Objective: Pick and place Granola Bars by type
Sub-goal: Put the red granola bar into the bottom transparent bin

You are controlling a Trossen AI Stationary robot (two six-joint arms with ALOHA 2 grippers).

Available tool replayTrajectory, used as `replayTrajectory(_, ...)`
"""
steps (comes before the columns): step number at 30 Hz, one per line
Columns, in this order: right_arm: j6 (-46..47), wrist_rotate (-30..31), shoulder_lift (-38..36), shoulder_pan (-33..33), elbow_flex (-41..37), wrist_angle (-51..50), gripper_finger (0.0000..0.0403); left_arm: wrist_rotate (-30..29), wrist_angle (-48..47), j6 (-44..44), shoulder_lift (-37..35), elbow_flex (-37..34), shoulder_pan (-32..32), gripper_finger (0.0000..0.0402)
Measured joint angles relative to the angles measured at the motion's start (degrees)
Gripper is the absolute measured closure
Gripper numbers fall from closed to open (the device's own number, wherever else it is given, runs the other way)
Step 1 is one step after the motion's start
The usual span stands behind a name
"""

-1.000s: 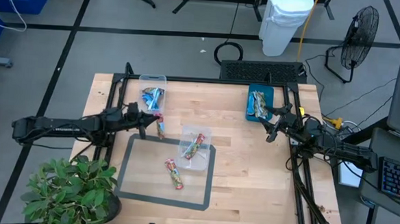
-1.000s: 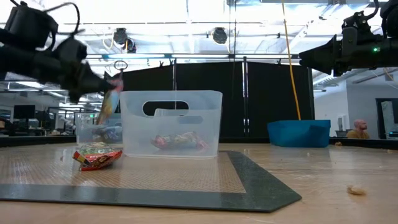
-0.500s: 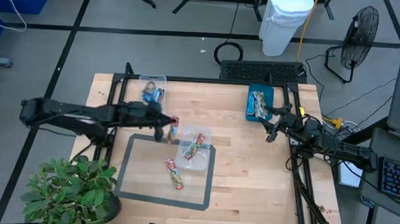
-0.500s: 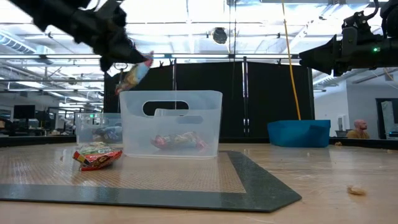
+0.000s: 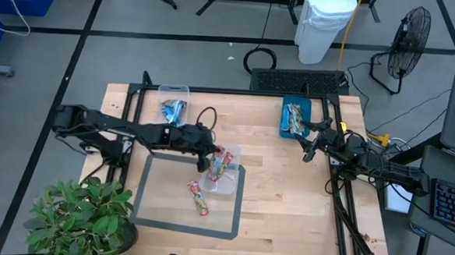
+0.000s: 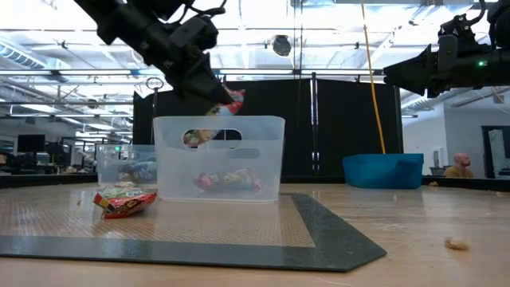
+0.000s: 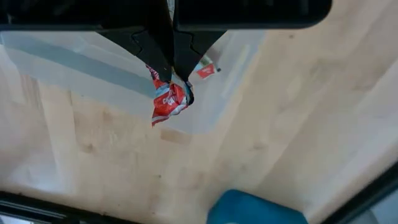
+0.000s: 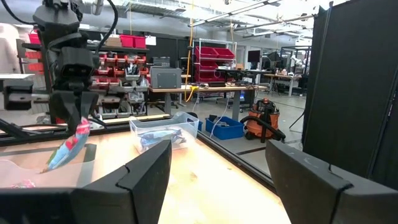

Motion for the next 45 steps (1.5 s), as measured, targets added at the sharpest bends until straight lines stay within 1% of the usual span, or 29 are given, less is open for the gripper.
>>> replayTrajectory(7,0.02,0.0,-0.01,0.02,0.0,0.0,0.0151,2.88,4.46,-0.11,3.87,0.65,0.02,0.0401)
replayTrajectory(25,0.01,0.0,-0.01,0.01,-0.01,0.0,0.0151,1.74,2.74,-1.2,4.17,0.65,0.11,0.0398)
replayTrajectory(43,0.01,0.0,-0.01,0.0,-0.01,0.0,0.0151,1.78,1.64,-1.51,4.13,0.65,0.11,0.0339)
replayTrajectory(45,0.01,0.0,-0.01,0.0,0.0,0.0,0.0151,3.4,1.45,-1.51,3.69,0.65,0.06,0.0333)
